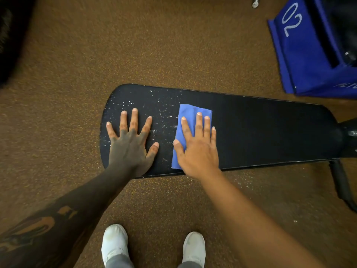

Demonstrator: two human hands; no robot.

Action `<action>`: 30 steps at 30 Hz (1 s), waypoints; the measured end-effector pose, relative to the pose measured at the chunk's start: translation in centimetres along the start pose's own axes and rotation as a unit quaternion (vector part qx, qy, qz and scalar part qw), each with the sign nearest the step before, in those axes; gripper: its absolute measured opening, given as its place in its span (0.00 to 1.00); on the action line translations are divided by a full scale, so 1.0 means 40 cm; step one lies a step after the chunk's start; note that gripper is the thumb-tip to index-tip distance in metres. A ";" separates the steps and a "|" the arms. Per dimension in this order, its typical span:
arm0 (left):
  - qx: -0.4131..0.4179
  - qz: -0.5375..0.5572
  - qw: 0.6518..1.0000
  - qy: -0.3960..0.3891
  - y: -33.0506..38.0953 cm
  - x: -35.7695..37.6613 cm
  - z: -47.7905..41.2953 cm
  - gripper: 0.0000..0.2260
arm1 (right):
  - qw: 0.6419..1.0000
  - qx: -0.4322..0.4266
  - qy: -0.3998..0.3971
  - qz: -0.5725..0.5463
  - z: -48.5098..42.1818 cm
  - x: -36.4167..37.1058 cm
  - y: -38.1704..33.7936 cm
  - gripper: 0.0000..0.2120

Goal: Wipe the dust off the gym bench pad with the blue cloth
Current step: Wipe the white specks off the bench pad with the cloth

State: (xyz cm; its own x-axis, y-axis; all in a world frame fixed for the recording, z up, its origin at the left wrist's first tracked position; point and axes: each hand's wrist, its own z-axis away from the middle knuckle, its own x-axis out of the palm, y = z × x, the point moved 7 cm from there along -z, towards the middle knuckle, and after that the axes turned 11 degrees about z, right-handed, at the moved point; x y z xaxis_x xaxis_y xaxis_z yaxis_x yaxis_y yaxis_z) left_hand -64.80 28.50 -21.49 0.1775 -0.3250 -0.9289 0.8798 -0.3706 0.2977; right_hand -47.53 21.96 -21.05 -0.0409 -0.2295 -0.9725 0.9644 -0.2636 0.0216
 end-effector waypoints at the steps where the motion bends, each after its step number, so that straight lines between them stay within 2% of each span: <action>1: -0.004 0.007 1.000 0.002 -0.011 0.001 0.008 0.35 | 1.000 -0.001 -0.003 -0.003 0.016 0.006 -0.001 0.31; 6: -0.017 0.007 1.000 -0.007 -0.033 0.006 0.018 0.36 | 1.000 -0.022 -0.015 0.000 0.046 0.008 -0.015 0.31; 14: -0.016 0.005 1.000 -0.008 -0.031 0.009 0.017 0.35 | 1.000 -0.011 -0.004 0.023 -0.211 -0.043 -0.044 0.31; 20: -0.014 0.012 1.000 -0.009 -0.028 0.005 0.019 0.35 | 1.000 -0.027 0.006 0.004 -0.069 -0.028 -0.057 0.30; 24: -0.019 0.013 1.000 -0.014 -0.029 0.005 0.021 0.34 | 0.998 -0.043 -0.028 0.022 -0.011 -0.013 -0.058 0.31; 30: -0.016 0.009 1.000 -0.016 -0.026 0.004 0.020 0.34 | 0.998 -0.040 -0.017 0.036 -0.218 -0.049 -0.055 0.31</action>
State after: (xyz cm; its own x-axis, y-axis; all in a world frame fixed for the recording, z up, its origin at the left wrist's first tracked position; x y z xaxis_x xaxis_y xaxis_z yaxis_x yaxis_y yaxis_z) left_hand -66.05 28.13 -21.76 0.1789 -0.3587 -0.9162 0.8905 -0.3370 0.3058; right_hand -47.30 31.14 -21.22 0.0211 -0.2762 -0.9609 0.9831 -0.1693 0.0703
